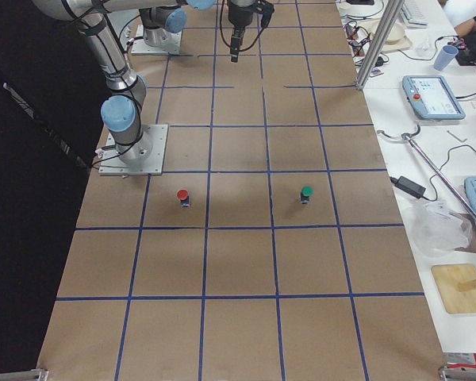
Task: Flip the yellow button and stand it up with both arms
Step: 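Lift the yellow button with the left gripper while the right gripper turns upward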
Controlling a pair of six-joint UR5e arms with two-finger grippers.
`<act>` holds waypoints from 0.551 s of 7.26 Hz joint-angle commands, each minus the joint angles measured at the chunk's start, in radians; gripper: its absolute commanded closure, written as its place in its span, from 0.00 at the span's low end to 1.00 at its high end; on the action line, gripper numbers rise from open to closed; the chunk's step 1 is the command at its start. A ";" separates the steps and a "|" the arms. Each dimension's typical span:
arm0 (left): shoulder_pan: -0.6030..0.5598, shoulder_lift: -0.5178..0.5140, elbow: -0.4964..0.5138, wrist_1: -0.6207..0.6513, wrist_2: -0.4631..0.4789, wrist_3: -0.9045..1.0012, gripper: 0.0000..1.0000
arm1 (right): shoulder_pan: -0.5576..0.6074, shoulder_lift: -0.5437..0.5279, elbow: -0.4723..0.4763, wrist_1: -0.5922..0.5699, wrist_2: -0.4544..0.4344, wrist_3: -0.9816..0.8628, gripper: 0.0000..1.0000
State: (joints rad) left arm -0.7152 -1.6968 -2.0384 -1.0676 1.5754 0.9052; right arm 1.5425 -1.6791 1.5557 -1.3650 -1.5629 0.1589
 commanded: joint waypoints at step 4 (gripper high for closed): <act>-0.269 0.098 0.263 -0.750 -0.466 0.013 0.89 | -0.042 0.006 0.003 0.036 0.076 0.051 0.00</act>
State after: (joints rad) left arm -0.9135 -1.6128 -1.8089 -1.6528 1.2715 0.9049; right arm 1.5234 -1.6745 1.5582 -1.3545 -1.5339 0.1826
